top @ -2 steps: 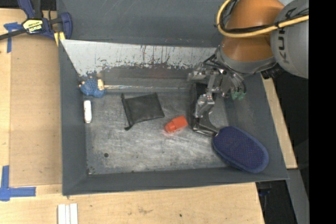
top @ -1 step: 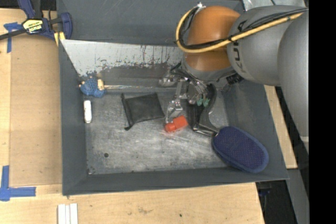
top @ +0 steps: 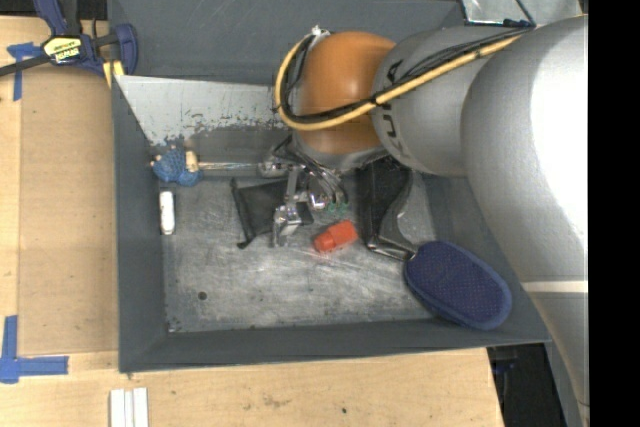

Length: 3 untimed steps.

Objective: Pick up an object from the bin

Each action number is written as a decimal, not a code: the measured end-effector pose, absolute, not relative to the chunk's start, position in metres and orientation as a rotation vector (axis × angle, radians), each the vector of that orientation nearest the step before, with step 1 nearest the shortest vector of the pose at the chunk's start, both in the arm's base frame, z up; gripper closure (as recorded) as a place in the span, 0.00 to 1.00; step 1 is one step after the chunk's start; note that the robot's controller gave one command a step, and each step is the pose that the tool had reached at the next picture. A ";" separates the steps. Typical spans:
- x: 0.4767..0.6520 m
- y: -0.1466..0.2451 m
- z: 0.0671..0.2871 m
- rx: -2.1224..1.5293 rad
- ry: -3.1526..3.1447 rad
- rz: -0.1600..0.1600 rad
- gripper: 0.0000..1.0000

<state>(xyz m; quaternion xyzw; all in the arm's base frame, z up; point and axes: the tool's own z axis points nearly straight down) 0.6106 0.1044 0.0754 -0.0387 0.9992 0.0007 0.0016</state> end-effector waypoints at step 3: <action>0.567 0.171 0.231 -0.348 3.115 0.007 1.00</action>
Offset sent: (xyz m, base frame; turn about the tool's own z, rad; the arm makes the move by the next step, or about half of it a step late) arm 0.0000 0.0000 0.0000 0.0000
